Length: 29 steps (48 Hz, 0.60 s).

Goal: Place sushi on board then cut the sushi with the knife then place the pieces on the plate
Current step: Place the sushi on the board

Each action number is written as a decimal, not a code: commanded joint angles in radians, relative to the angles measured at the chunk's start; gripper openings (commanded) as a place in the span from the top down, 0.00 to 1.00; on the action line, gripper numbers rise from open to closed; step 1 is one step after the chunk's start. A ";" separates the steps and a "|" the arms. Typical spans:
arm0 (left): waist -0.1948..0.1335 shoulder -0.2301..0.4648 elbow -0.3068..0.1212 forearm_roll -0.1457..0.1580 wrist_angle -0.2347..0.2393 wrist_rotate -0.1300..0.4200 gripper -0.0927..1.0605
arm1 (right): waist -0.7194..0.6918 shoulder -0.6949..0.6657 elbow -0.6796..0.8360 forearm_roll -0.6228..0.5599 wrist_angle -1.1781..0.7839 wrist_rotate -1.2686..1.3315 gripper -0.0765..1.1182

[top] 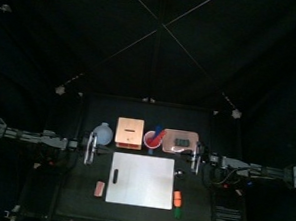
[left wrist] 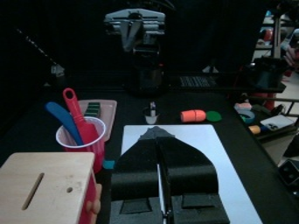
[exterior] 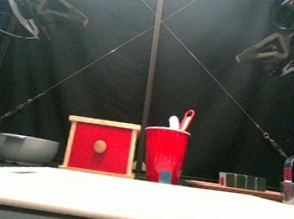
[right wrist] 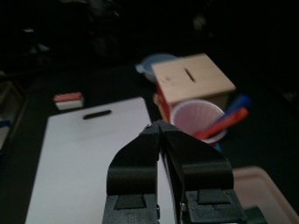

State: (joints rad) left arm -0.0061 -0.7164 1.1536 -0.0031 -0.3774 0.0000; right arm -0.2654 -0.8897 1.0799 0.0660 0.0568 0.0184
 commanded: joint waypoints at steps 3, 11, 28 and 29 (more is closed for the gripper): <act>-0.002 0.055 -0.032 0.000 -0.048 0.000 0.94 | -0.133 0.066 -0.095 -0.008 0.170 -0.015 0.89; -0.002 0.095 -0.032 0.000 -0.058 0.000 0.94 | -0.210 0.149 -0.149 -0.055 0.291 -0.021 0.70; 0.002 0.109 -0.026 0.000 -0.058 0.002 0.94 | -0.216 0.310 -0.212 -0.210 0.459 -0.026 0.23; 0.002 0.109 -0.025 0.000 -0.057 0.002 0.94 | -0.216 0.318 -0.213 -0.219 0.469 -0.028 0.23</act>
State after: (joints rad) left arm -0.0061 -0.6090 1.1505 -0.0031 -0.4264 -0.0015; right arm -0.4801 -0.5906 0.8958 -0.1197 0.4955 -0.0061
